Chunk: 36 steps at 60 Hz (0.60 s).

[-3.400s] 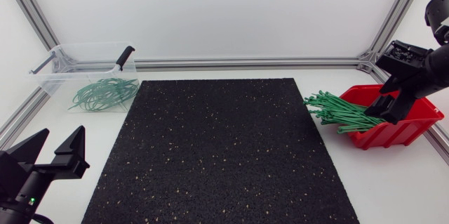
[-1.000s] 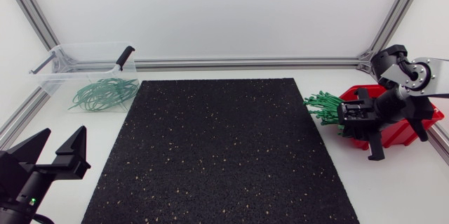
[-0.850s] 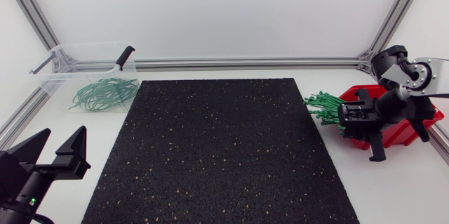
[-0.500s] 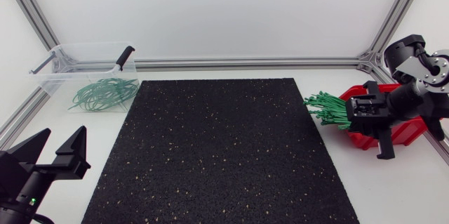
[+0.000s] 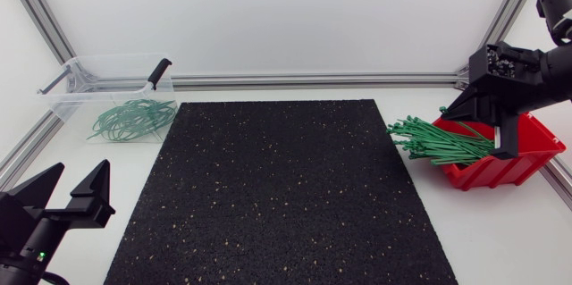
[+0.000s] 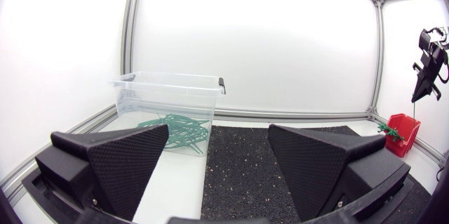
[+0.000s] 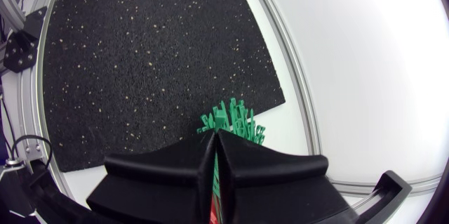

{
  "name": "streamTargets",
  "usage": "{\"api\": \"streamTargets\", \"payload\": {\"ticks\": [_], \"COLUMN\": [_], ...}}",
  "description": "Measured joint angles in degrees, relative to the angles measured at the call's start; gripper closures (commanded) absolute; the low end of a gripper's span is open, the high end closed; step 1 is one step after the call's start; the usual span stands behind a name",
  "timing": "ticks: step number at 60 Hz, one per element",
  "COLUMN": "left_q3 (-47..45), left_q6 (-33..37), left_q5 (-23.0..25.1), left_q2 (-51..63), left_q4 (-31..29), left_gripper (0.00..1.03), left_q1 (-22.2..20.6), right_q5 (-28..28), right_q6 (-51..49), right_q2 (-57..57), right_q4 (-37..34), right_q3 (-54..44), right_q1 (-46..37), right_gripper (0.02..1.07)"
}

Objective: Take a green cable tie from the red box, thread the tail through the head to close it, then place it in the transparent bin on the left.

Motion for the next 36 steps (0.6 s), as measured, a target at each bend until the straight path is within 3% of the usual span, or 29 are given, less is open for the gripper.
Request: {"api": "streamTargets", "payload": {"ticks": [8, 18, 28, 36], "left_q3": [0.0, 1.8, 9.9, 16.5], "left_q6": [-0.1, -0.7, -1.1, -2.7], "left_q5": [0.0, 0.0, 0.8, 4.8], "left_q2": [0.0, 0.5, 6.7, 10.6], "left_q4": [0.8, -2.4, -7.6, -13.9], "left_gripper": [0.05, 0.09, 0.11, 0.19], "left_q1": [0.7, 4.0, 4.3, 4.3], "right_q5": [-2.2, -2.5, -4.1, -4.6], "right_q6": [5.9, 12.8, 20.2, 23.2], "right_q2": [-0.8, -0.9, -0.2, 0.9], "right_q4": [-1.6, -3.9, -11.6, -15.3], "right_q3": [3.2, 7.3, 16.1, 20.7], "right_q1": [2.1, 5.5, 10.3, 13.8], "right_gripper": [1.02, 1.02, 1.02, 1.02]}}
